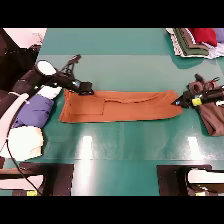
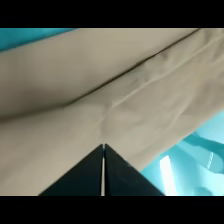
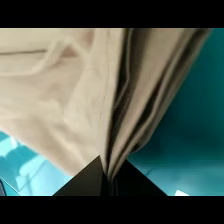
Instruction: Fold the shirts.
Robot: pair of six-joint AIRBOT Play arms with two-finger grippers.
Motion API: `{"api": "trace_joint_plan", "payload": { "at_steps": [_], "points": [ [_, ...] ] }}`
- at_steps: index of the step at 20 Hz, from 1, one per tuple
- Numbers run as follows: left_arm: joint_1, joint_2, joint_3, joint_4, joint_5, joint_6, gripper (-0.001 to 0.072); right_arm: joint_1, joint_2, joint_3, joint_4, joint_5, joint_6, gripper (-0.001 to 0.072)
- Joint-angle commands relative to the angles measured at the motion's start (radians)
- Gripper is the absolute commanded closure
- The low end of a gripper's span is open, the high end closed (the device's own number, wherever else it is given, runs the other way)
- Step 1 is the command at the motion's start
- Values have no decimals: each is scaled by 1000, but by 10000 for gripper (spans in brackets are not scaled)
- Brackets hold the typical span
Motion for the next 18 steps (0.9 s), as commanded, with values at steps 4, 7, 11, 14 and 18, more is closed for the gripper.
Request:
{"api": "trace_joint_plan", "payload": {
  "at_steps": [4, 7, 11, 14, 18],
  "points": [
    [-225, -211, 192, -8, 43, -39, 683, 160, 175, 245, 13, 64, 216, 698],
    [-314, -286, 254, -14, 45, -40, 683, 265, 175, 375, 13, 68, 287, 697],
    [-392, -352, 266, -22, 49, -40, 683, 392, 127, 526, 12, 71, 312, 698],
    [-406, -380, 266, -24, 52, -41, 683, 458, 76, 632, 12, 91, 325, 697],
    [-406, -381, 266, -13, 38, -40, 683, 511, 30, 721, 11, 101, 328, 698]
  ]
}}
